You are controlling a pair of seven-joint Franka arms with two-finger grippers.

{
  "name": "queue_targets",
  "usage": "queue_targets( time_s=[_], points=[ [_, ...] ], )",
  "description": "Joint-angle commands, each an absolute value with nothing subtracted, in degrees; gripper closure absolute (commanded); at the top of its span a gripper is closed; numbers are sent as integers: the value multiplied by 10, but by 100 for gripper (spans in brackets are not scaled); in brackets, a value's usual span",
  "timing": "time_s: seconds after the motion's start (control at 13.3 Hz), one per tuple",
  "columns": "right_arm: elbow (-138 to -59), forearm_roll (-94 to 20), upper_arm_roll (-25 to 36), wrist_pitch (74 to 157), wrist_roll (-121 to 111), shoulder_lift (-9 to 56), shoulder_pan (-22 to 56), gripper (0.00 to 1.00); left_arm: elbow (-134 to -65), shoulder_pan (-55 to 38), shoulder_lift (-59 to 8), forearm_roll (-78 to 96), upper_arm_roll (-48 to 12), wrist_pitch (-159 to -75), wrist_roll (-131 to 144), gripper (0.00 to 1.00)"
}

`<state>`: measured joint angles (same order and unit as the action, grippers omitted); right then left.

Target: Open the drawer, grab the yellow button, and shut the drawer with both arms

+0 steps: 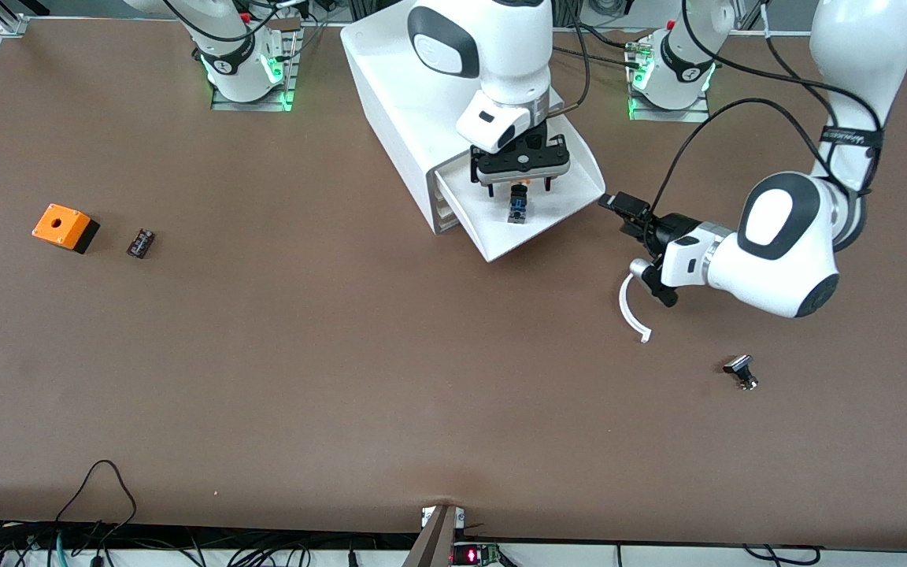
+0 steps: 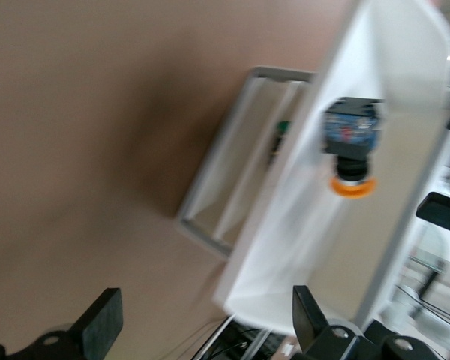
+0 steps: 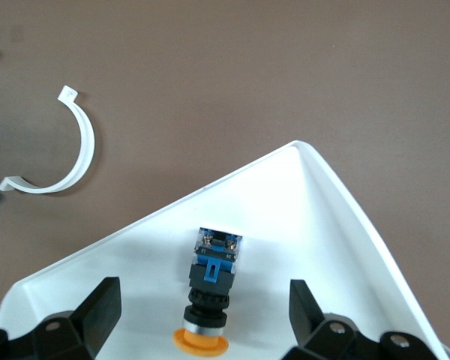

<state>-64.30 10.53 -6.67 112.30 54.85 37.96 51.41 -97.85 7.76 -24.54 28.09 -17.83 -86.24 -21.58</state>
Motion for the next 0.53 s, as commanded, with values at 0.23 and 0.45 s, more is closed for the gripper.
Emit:
queue_targets(
  time_s=[0.23,0.45],
  points=[
    [-618,133,-62,1136,555,437,519,2,-917,69,-208,64,-194,-868,-6,1],
    [-615,132,-62,1136,556,436,520,33,-853,62,-251,4,-193,-854,-5,1]
  ],
)
